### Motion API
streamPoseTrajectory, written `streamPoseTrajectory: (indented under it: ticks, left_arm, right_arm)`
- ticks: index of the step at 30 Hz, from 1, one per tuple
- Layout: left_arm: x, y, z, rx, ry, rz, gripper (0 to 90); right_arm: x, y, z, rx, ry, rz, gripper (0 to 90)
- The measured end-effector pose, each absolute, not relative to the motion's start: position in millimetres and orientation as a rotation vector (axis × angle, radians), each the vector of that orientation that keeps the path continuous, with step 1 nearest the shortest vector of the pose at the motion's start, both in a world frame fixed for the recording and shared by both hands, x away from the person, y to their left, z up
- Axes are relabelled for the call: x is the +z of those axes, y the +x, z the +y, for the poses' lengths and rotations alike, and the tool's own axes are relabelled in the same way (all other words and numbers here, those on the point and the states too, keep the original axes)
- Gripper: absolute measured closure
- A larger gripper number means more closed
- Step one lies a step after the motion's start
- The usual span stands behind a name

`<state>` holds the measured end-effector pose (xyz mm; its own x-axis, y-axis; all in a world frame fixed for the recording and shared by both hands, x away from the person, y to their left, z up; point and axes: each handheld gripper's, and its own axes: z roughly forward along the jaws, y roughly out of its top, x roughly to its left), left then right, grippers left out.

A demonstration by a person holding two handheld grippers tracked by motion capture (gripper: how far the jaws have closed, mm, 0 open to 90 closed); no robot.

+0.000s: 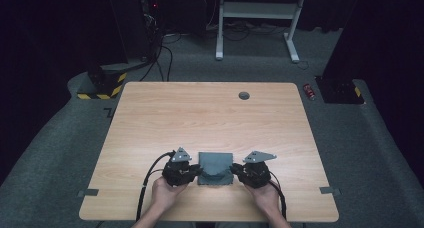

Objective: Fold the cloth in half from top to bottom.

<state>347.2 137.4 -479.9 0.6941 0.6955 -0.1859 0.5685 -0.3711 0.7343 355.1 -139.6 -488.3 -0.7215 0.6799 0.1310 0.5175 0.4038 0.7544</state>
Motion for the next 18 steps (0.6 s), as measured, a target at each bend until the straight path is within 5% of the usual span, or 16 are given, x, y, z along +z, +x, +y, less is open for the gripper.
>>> streamPoseTrajectory:
  ticks: [18]
  left_arm:
    - [-500,342,127,0.212,2.205,0.976,67.4]
  right_arm:
    - [-501,351,-126,1.114,1.059,2.564,77.8]
